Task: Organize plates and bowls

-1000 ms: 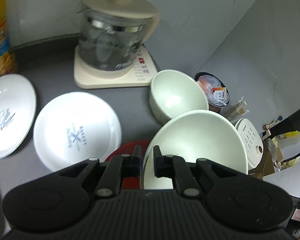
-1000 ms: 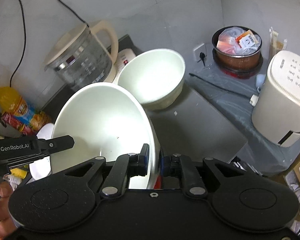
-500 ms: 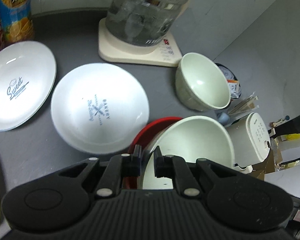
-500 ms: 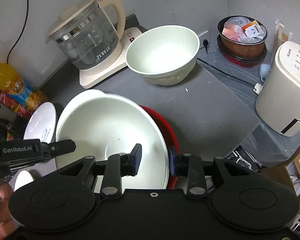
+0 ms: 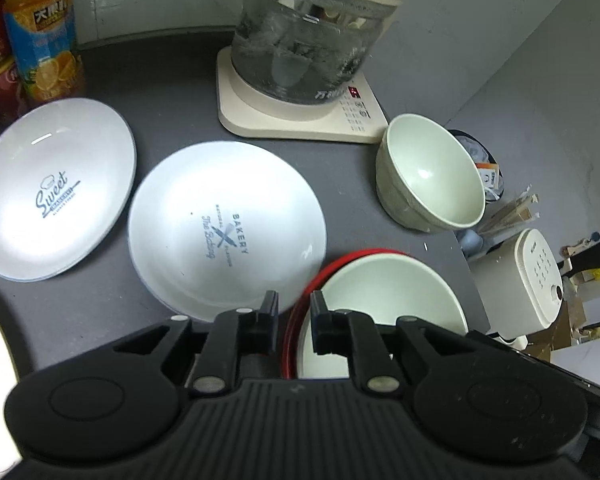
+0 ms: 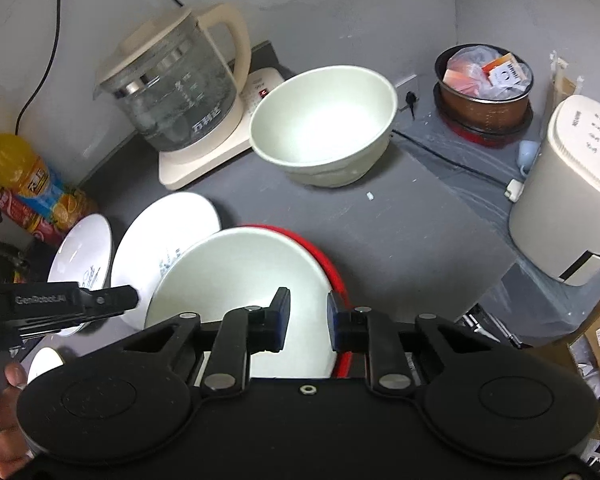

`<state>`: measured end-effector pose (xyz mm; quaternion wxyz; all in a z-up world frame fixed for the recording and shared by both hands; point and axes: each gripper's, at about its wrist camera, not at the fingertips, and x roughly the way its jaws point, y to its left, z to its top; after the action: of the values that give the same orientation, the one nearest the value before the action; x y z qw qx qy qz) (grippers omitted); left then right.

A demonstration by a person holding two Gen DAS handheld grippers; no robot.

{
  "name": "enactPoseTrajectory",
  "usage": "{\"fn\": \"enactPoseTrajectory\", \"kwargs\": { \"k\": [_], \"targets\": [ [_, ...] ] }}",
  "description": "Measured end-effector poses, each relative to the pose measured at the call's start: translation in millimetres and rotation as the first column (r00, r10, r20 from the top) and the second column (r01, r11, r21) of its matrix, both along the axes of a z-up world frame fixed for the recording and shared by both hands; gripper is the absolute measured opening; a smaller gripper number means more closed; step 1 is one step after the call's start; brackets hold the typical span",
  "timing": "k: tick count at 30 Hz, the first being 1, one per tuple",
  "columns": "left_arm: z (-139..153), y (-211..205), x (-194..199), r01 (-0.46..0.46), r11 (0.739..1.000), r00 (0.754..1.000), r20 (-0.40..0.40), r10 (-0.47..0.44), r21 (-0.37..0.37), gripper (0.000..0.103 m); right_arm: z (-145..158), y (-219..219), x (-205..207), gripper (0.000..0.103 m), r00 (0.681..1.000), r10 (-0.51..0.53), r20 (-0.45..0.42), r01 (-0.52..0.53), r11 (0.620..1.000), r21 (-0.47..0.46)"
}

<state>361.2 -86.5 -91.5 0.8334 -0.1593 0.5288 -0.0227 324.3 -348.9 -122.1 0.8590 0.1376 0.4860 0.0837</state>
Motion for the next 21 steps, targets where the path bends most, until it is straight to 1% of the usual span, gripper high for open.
{"fn": "enactPoseTrajectory", "kwargs": {
  "k": [2, 3, 4, 5, 6, 7, 8, 9, 10, 11, 12, 13, 15, 16, 21],
  "targets": [
    [3.7, -1.8, 1.8, 0.005, 1.000, 1.000, 0.003, -0.005, 0.007, 0.014, 1.0, -5.9, 2.0, 0.026, 1.000, -0.013, 0.002, 0.013, 1.000, 0.011],
    [6.1, -3.7, 2.6, 0.009, 1.000, 1.000, 0.008, -0.009, 0.009, 0.017, 1.9, -9.3, 3.2, 0.031, 1.000, -0.019, 0.005, 0.018, 1.000, 0.017],
    [8.2, -5.8, 3.3, 0.013, 1.000, 1.000, 0.014, -0.013, 0.011, 0.018, 2.5, -11.6, 4.5, 0.038, 1.000, -0.022, 0.010, 0.022, 1.000, 0.019],
    [10.6, -8.4, 4.7, 0.017, 1.000, 1.000, 0.019, -0.017, 0.012, 0.022, 3.3, -13.7, 5.8, 0.042, 1.000, -0.025, 0.015, 0.024, 1.000, 0.019],
    [13.3, -11.0, 6.0, 0.019, 1.000, 0.999, 0.028, -0.020, 0.013, 0.025, 4.1, -15.7, 7.2, 0.052, 0.999, -0.029, 0.021, 0.029, 0.999, 0.018],
    [15.4, -13.7, 7.6, 0.022, 1.000, 0.999, 0.036, -0.022, 0.011, 0.026, 5.5, -18.7, 8.9, 0.058, 0.999, -0.035, 0.029, 0.034, 0.999, 0.015],
    [18.0, -16.9, 9.5, 0.025, 1.000, 0.999, 0.046, -0.026, 0.007, 0.028, 6.4, -21.0, 10.6, 0.060, 0.999, -0.037, 0.036, 0.036, 0.999, 0.015],
    [19.9, -19.8, 11.4, 0.027, 1.000, 0.998, 0.054, -0.028, 0.005, 0.029, 7.2, -23.5, 12.6, 0.064, 0.998, -0.039, 0.040, 0.039, 0.999, 0.015],
    [21.4, -22.5, 13.5, 0.028, 1.000, 0.998, 0.061, -0.029, 0.007, 0.030, 7.8, -25.9, 15.2, 0.072, 0.998, -0.044, 0.040, 0.044, 0.999, 0.015],
    [22.3, -25.9, 16.4, 0.029, 0.999, 0.997, 0.065, -0.030, 0.013, 0.031, 8.2, -28.2, 17.5, 0.075, 0.998, -0.050, 0.042, 0.050, 0.999, 0.013],
    [22.8, -29.8, 19.5, 0.031, 0.999, 0.997, 0.067, -0.033, 0.021, 0.035, 8.7, -30.9, 20.2, 0.084, 0.997, -0.057, 0.048, 0.056, 0.998, 0.009],
    [22.8, -33.6, 22.8, 0.032, 0.999, 0.997, 0.069, -0.034, 0.026, 0.037, 9.2, -33.3, 22.5, 0.088, 0.997, -0.061, 0.054, 0.060, 0.998, 0.006],
    [22.3, -39.4, 28.3, 0.030, 0.999, 0.997, 0.072, -0.032, 0.029, 0.048, 9.6, -38.8, 28.4, 0.090, 0.996, -0.063, 0.065, 0.063, 0.998, 0.010],
    [22.0, -42.1, 30.8, 0.029, 0.999, 0.997, 0.074, -0.031, 0.029, 0.050, 9.8, -41.3, 31.1, 0.092, 0.996, -0.065, 0.065, 0.064, 0.998, 0.016],
    [21.7, -57.6, 43.2, 0.014, 0.999, 0.994, 0.105, -0.017, 0.029, 0.075, 8.9, -53.6, 48.2, 0.093, 0.995, -0.071, 0.068, 0.068, 0.997, 0.037]
  ]
}}
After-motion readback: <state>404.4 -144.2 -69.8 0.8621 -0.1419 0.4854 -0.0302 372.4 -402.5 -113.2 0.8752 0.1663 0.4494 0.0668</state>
